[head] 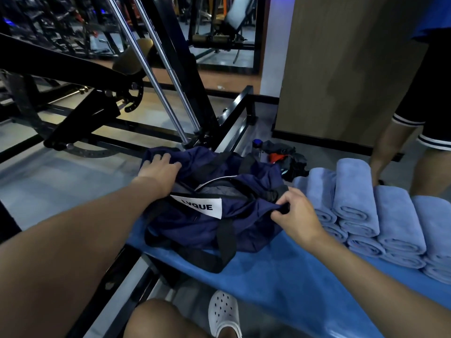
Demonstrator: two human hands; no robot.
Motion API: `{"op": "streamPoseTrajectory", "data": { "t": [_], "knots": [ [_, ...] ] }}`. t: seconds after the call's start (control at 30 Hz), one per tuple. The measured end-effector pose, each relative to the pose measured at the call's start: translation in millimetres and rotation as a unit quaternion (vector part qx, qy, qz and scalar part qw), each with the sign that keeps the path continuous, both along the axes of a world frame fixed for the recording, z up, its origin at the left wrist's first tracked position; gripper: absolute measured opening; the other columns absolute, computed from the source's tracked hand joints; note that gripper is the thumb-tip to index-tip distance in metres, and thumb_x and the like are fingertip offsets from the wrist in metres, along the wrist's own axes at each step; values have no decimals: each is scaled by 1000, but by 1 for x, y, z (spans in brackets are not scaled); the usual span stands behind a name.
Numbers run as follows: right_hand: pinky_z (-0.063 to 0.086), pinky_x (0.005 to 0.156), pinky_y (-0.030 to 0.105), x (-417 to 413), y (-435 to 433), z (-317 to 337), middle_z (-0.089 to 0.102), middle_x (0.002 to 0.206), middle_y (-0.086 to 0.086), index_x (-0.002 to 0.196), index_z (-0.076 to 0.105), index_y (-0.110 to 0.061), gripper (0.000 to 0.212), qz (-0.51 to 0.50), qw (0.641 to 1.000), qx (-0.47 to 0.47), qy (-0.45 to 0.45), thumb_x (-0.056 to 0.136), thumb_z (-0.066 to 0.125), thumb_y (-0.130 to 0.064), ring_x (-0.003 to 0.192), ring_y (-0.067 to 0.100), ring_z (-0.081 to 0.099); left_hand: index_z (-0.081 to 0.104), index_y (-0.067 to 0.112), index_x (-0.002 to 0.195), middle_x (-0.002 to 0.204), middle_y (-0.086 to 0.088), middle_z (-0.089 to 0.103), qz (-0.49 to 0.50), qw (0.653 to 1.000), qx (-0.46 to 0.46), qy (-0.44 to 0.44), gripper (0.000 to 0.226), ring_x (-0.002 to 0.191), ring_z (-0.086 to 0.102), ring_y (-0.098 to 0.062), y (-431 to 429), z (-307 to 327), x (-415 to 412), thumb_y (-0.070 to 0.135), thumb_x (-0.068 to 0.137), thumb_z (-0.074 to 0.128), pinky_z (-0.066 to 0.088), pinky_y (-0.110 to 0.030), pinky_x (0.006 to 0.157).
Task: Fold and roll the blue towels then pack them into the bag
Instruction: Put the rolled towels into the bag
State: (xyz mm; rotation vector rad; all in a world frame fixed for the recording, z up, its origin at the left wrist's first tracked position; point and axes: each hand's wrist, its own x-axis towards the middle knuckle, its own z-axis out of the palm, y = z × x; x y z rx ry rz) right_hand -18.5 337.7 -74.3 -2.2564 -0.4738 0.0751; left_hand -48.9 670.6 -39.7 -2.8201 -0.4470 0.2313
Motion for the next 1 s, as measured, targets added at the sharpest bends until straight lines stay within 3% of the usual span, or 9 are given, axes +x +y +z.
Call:
{"op": "streamPoseTrajectory", "data": {
  "t": [0.17,0.3,0.43,0.53,0.6,0.67,0.8,0.9,1.0],
  "knots": [
    [35,64,16,9,2,-9,46,90,-5,71,52,-13,21,-21,999,25,-14,80,68,-5,76,5,49,17,36,156,166,-1,0,-75,994,13,82,79,153,-2,-24,45,-1,19,10,94,59,20,-49,120],
    [35,65,14,15,4,-17,48,93,-4,69,49,-17,25,-40,998,33,-24,81,68,-5,79,2,49,28,41,152,165,-10,-13,-97,992,43,66,70,152,-13,-30,69,4,24,20,94,61,13,-46,122],
    [35,70,19,16,4,-23,50,97,-3,68,49,-20,28,-57,997,48,-34,81,69,-5,83,11,51,48,47,134,153,-5,30,-69,994,60,53,47,147,18,-31,78,5,25,52,90,63,9,-51,116],
    [37,74,27,15,5,-23,53,102,-3,68,51,-19,27,-71,995,66,-34,80,69,-4,88,17,53,59,32,117,115,2,44,-73,996,-58,-1,39,114,49,-24,83,1,21,49,85,71,31,-42,103],
    [39,73,28,16,6,-19,56,103,-2,70,54,-15,21,-81,993,82,-31,80,69,-2,87,17,54,60,21,103,104,-1,45,-75,984,-151,-49,32,95,53,-24,83,5,17,43,84,74,42,-35,83],
    [41,67,27,17,7,-12,60,98,2,72,56,-13,17,-96,989,106,-26,80,68,-3,80,18,56,58,18,96,101,-1,44,-78,979,-176,-69,29,90,52,-23,81,14,11,39,84,76,41,-33,77],
    [50,65,34,20,11,8,65,93,9,75,58,-10,12,-133,979,151,-13,80,68,-5,76,24,60,61,13,101,104,-3,46,-71,974,-171,-127,32,91,50,-21,80,44,-6,35,84,77,39,-31,79],
    [42,55,18,16,13,32,63,79,7,76,57,-6,11,-133,973,189,-20,79,68,-3,65,16,52,65,12,96,103,-5,50,-61,966,-168,-188,31,90,55,-25,77,77,-20,34,81,80,48,-37,82],
    [38,54,15,7,14,61,57,69,1,77,57,-3,10,-123,965,228,-38,78,67,-2,58,5,44,69,8,88,95,-9,55,-60,954,-170,-238,27,89,60,-29,73,114,-32,29,78,83,49,-37,83]
  ]
}}
